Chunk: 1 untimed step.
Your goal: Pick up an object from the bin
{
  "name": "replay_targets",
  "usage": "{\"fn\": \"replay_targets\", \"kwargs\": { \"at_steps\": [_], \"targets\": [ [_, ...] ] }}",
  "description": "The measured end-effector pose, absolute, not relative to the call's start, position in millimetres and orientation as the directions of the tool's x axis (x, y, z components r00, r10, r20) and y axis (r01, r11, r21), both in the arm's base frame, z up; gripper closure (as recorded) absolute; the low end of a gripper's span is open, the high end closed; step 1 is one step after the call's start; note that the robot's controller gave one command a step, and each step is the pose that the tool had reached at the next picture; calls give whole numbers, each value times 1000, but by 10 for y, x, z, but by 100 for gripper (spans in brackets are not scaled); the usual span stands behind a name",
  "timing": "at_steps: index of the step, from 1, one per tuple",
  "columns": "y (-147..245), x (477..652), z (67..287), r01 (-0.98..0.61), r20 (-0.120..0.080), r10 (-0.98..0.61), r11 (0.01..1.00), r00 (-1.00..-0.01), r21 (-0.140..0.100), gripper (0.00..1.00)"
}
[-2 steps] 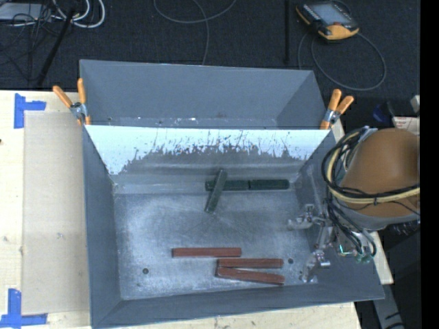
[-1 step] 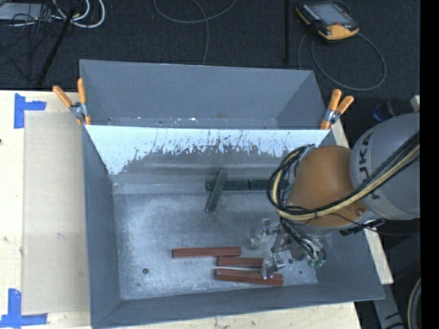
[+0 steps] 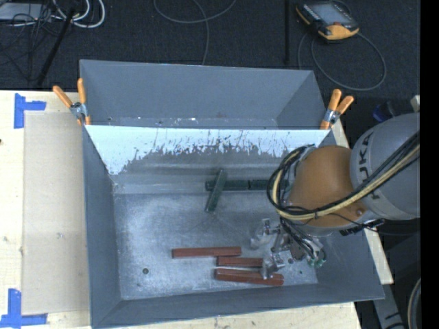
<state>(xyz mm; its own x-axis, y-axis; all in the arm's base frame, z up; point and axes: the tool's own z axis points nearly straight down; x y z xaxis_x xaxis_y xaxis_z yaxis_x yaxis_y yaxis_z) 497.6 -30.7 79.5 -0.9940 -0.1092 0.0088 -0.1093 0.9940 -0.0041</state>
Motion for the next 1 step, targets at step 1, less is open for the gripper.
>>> {"fn": "replay_targets", "kwargs": {
  "at_steps": [1],
  "targets": [
    [-321, 4950, 1176, -109, 6, -109, 994, -994, 1, 100]
  ]
}}
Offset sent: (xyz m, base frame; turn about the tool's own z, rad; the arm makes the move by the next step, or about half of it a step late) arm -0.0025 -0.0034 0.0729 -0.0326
